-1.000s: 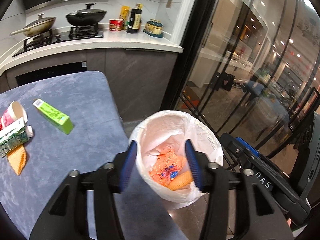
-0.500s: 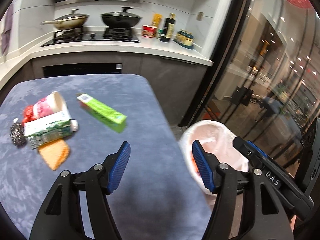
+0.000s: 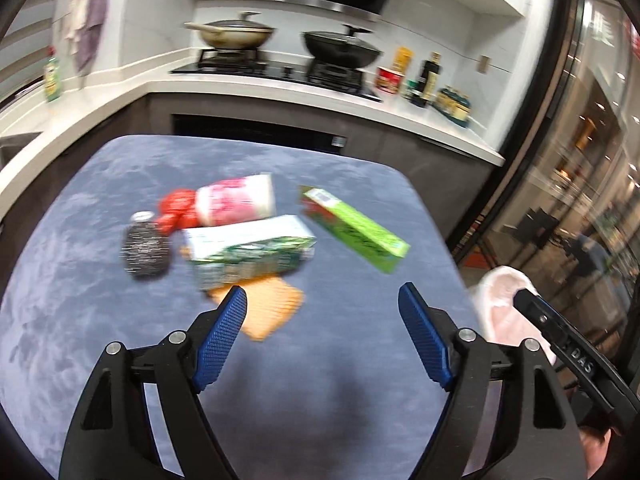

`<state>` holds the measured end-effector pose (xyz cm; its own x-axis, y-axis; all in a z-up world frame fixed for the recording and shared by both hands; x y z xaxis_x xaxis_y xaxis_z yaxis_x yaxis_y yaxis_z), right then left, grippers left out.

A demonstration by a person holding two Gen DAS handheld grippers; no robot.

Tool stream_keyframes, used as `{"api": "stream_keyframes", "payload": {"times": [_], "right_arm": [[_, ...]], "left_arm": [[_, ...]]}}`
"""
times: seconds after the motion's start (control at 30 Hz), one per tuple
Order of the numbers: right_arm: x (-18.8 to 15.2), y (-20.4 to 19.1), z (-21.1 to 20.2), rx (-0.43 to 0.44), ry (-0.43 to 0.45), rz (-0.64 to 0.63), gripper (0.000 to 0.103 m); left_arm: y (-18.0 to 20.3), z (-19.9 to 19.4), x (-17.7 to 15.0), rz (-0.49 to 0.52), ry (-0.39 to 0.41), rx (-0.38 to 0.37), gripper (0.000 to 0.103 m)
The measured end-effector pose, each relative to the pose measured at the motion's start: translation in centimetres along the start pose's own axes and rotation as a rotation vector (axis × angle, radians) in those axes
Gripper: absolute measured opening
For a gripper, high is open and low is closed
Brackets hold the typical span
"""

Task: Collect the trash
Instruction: 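Move both tools back toward the remaining trash on the table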

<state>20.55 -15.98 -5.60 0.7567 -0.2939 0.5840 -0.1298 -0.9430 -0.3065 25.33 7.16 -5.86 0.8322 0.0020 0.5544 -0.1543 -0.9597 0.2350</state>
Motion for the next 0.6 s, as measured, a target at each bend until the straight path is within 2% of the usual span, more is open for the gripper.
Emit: {"api": "stream_keyframes", "payload": {"times": [0.3, 0.6], "right_arm": [[-2.3, -7.1, 4.6, 0.051, -0.089, -0.083, 0.048], [-4.3, -12.8, 9.8, 0.081, -0.182, -0.159, 0.048]], "left_arm": [[-9.1, 0.2, 0.5, -0.110, -0.004, 0.084, 0.074], [-15.2, 2.3, 1.1, -0.185, -0.030, 0.127, 0.074]]}}
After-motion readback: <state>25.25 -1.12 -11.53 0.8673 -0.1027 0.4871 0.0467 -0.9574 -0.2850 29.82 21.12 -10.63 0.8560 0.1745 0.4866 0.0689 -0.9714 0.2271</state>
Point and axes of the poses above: each gripper's, at about its wrist camera, not at the fingertips, and z roughly the way its jaws point, y to its right, x to its top, the point moved 9 cm from there along z, roughly the way its jaws point, and after that the axes turned 13 degrees about -y, right-handed, at the moved point
